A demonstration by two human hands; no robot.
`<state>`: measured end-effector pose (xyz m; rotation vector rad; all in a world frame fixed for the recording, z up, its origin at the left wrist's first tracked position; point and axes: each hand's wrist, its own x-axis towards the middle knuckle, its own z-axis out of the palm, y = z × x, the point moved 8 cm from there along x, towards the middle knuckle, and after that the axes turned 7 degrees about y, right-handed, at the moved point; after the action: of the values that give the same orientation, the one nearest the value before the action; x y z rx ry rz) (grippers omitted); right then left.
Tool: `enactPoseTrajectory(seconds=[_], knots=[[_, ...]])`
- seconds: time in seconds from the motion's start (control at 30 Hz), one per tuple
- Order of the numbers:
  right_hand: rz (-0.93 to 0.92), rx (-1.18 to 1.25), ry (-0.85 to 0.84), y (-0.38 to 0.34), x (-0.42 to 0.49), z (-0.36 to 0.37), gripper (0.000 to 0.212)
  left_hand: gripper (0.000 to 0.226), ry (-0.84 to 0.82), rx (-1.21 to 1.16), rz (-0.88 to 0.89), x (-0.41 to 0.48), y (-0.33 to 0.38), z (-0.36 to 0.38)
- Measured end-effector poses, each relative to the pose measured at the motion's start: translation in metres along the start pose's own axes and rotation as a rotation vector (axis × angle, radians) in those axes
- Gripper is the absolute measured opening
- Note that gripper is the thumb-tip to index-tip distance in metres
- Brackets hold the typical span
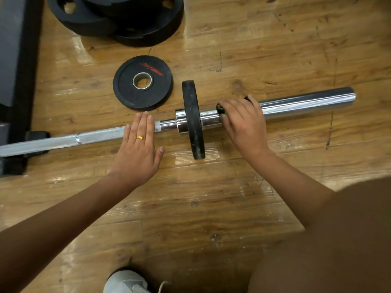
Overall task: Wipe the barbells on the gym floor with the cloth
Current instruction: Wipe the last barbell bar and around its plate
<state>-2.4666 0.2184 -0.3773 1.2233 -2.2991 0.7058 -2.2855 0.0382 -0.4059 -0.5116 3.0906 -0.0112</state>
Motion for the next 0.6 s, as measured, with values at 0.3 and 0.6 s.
enactPoseTrajectory(seconds=[0.3,0.6], knots=[[0.065,0.024,0.013,-0.009,-0.003,0.004,0.032,0.074,-0.014,-0.002,-0.002,-0.002,-0.001,-0.001],[-0.031,0.042,-0.094,-0.028,-0.008,0.006,0.034,0.074,0.030,-0.049,-0.036,-0.013,0.007,-0.003]])
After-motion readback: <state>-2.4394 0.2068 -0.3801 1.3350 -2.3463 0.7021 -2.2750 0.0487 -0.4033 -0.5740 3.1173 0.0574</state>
